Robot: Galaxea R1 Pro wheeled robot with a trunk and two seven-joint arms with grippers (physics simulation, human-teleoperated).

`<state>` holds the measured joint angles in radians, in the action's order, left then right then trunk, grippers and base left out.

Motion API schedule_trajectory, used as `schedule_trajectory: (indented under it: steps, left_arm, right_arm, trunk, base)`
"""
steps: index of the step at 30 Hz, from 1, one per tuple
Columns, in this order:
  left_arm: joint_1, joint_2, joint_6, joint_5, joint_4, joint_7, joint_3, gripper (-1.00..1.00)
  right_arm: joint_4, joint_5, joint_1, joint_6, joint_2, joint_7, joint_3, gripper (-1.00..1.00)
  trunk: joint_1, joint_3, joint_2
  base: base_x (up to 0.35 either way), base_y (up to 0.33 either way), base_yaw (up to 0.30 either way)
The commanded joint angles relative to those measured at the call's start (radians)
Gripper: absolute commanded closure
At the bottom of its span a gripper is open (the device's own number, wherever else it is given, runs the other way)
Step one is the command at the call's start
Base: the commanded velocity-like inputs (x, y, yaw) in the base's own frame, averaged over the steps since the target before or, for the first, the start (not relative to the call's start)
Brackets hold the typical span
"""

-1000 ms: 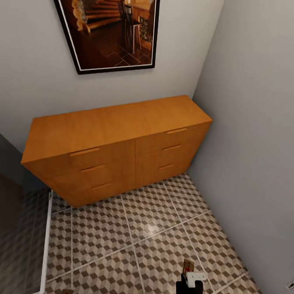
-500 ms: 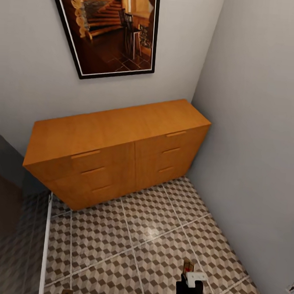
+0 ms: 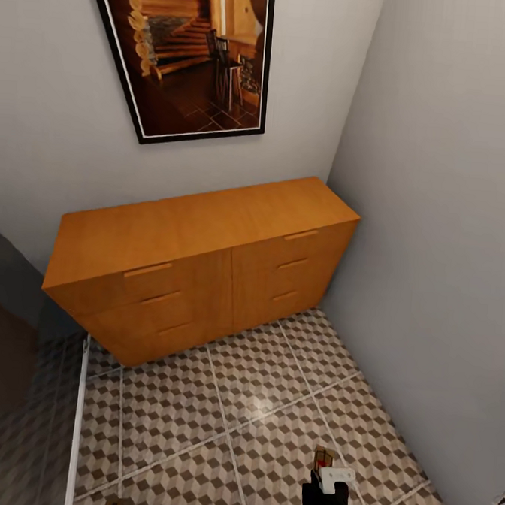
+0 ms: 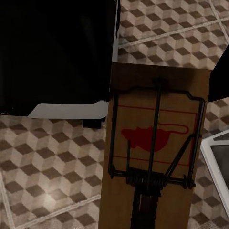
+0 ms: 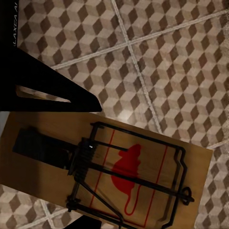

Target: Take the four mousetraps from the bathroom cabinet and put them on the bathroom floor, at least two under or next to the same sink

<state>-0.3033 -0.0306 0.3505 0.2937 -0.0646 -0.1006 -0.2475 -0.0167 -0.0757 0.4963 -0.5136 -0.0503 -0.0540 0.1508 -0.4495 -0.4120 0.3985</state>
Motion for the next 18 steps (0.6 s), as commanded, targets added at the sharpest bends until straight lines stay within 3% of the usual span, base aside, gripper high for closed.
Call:
schedule_trajectory:
  steps: [1,18]
  left_arm:
    - [0.000,0.000,0.002,0.004,0.000,-0.005,-0.009,1.00]
    - [0.000,0.000,0.002,0.004,0.000,-0.005,-0.007,1.00]
  right_arm:
    - [0.001,-0.010,0.001,-0.003,0.000,0.001,0.009,1.00]
    - [0.001,-0.010,0.001,-0.003,0.001,0.001,0.009,1.00]
  trunk:
    - [-0.001,0.000,0.001]
    - [-0.001,0.028,0.001]
  base:
    - [0.000,0.000,0.000]
    - [0.000,0.000,0.000]
